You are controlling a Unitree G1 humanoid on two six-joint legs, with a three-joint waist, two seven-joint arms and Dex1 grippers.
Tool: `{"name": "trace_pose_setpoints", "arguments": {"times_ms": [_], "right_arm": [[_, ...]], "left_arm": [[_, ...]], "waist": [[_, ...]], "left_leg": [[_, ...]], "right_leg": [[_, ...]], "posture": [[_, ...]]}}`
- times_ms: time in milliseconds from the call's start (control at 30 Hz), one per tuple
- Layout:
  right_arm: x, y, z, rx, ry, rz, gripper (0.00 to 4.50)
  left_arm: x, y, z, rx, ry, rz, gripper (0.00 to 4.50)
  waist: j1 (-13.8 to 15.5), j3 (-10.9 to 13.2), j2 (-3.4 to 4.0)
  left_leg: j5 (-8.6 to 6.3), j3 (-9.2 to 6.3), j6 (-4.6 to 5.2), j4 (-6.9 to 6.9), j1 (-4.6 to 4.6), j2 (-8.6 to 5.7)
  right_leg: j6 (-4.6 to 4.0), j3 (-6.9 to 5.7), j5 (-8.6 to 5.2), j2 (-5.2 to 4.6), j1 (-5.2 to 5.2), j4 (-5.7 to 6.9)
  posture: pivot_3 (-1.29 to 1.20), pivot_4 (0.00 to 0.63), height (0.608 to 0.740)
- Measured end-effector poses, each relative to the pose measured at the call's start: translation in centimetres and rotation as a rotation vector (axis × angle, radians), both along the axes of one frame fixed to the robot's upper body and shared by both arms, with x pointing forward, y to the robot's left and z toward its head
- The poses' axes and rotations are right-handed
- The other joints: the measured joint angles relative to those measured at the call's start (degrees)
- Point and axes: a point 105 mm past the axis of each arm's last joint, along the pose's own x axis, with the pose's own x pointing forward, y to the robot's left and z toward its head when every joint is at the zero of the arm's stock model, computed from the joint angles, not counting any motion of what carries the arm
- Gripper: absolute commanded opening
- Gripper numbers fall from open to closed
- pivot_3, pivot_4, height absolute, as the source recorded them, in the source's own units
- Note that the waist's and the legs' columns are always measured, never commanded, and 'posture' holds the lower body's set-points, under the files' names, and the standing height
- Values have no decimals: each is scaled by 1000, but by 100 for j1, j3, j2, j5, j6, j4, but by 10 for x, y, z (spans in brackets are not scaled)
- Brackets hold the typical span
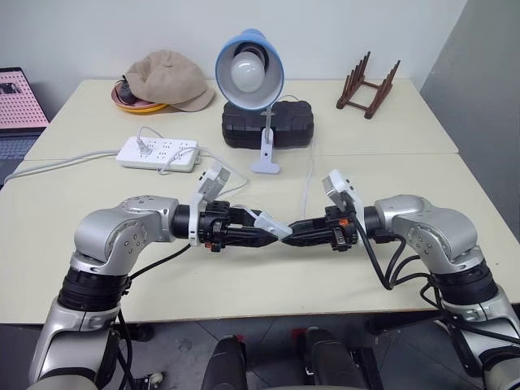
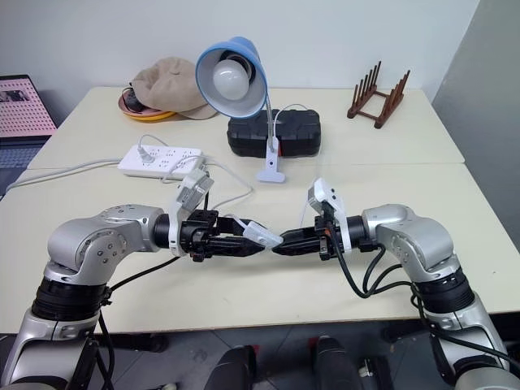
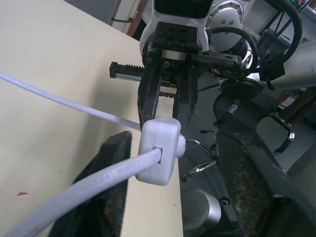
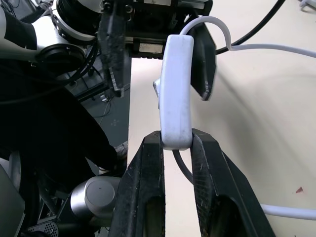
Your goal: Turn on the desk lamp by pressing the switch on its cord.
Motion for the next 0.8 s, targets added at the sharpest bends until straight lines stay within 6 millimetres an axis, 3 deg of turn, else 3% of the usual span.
{"name": "trace_pose_setpoints", "arguments": {"times_ms": [200, 533, 600, 800], "right_arm": [[-3, -1, 1, 1, 1, 14, 377], [-5, -1, 2, 12, 11, 28, 377], [-5, -1, 2, 13, 10, 28, 377], [0, -2, 3, 14, 1, 7, 377]], "left_arm": [[0, 1, 1, -6, 10, -10, 663], [-3, 1, 3, -18, 13, -31, 520], [-3, 1, 3, -16, 9, -31, 1220], [-8, 8, -5, 22, 39, -20, 2265]], "waist": [[-1, 0, 0], [-1, 0, 0], [-1, 0, 0], [-5, 0, 0]], "left_leg": [[0, 0, 0, 0, 0, 0], [0, 0, 0, 0, 0, 0], [0, 0, 0, 0, 0, 0], [0, 0, 0, 0, 0, 0]], "right_leg": [[0, 0, 0, 0, 0, 0], [0, 0, 0, 0, 0, -1], [0, 0, 0, 0, 0, -1], [0, 1, 0, 0, -1, -1]], "posture": [[0, 150, 740], [0, 150, 740], [0, 150, 740], [0, 150, 740]]}}
